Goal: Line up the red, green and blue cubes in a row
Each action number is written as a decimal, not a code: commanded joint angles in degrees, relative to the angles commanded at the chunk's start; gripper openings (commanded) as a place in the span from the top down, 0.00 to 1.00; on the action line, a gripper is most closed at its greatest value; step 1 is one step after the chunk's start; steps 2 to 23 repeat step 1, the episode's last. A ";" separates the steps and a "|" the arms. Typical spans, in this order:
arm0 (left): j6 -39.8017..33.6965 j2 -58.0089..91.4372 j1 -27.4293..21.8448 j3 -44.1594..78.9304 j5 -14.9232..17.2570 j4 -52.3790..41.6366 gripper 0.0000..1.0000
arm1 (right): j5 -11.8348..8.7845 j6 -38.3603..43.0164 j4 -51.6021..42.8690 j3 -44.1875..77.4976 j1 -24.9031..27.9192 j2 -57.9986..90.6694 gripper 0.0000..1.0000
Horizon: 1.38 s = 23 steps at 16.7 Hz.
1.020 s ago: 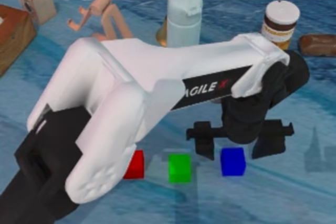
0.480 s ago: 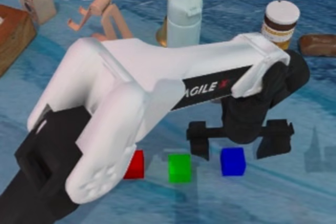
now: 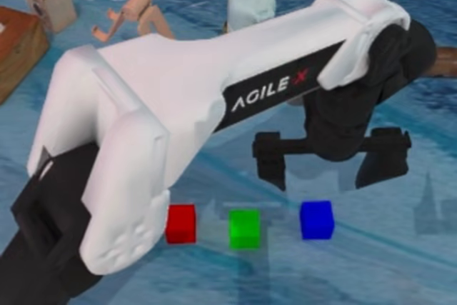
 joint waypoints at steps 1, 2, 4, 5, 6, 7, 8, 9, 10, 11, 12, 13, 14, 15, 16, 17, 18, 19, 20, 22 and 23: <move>0.04 -0.17 0.06 0.41 0.00 -0.42 0.00 | 0.00 0.00 0.00 0.00 0.00 0.00 0.00; 0.04 -0.17 0.06 0.41 0.00 -0.42 0.00 | 0.00 0.00 0.00 0.00 0.00 0.00 0.00; 0.04 -0.17 0.06 0.41 0.00 -0.42 0.00 | 0.00 0.00 0.00 0.00 0.00 0.00 0.00; 0.04 -0.17 0.06 0.41 0.00 -0.42 0.00 | 0.00 0.00 0.00 0.00 0.00 0.00 0.00; 0.04 -0.17 0.06 0.41 0.00 -0.42 0.00 | 0.00 0.00 0.00 0.00 0.00 0.00 0.00; 0.04 -0.17 0.06 0.41 0.00 -0.42 0.00 | 0.00 0.00 0.00 0.00 0.00 0.00 0.00; 0.04 -0.17 0.06 0.41 0.00 -0.42 0.00 | 0.00 0.00 0.00 0.00 0.00 0.00 0.00; 0.04 -0.17 0.06 0.41 0.00 -0.42 0.00 | 0.00 0.00 0.00 0.00 0.00 0.00 0.00; 0.04 -0.17 0.06 0.41 0.00 -0.42 0.00 | 0.00 0.00 0.00 0.00 0.00 0.00 0.00; 0.04 -0.17 0.06 0.41 0.00 -0.42 0.00 | 0.00 0.00 0.00 0.00 0.00 0.00 0.00; 0.04 -0.17 0.06 0.41 0.00 -0.42 0.00 | 0.00 0.00 0.00 0.00 0.00 0.00 0.00; 0.04 -0.17 0.06 0.41 0.00 -0.42 0.00 | 0.00 0.00 0.00 0.00 0.00 0.00 0.00; 0.04 -0.17 0.06 0.41 0.00 -0.42 0.00 | 0.00 0.00 0.00 0.00 0.00 0.00 0.00; 0.04 -0.17 0.06 0.41 0.00 -0.42 0.00 | 0.00 0.00 0.00 0.00 0.00 0.00 0.00; 0.04 -0.17 0.06 0.41 0.00 -0.42 0.00 | 0.00 0.00 0.00 0.00 0.00 0.00 0.00; 0.04 -0.17 0.06 0.41 0.00 -0.42 0.00 | 0.00 0.00 0.00 0.00 0.00 0.00 0.00; 0.04 -0.17 0.06 0.41 0.00 -0.42 0.00 | 0.00 0.00 0.00 0.00 0.00 0.00 0.00; 0.04 -0.17 0.06 0.41 0.00 -0.42 0.00 | 0.00 0.00 0.00 0.00 0.00 0.00 0.00; 0.04 -0.17 0.06 0.41 0.00 -0.42 0.00 | 0.00 0.00 0.00 0.00 0.00 0.00 0.00; 0.04 -0.17 0.06 0.41 0.00 -0.42 0.00 | 0.00 0.00 0.00 0.00 0.00 0.00 0.00; 0.04 -0.17 0.06 0.41 0.00 -0.42 0.00 | 0.00 0.00 0.00 0.00 0.00 0.00 0.00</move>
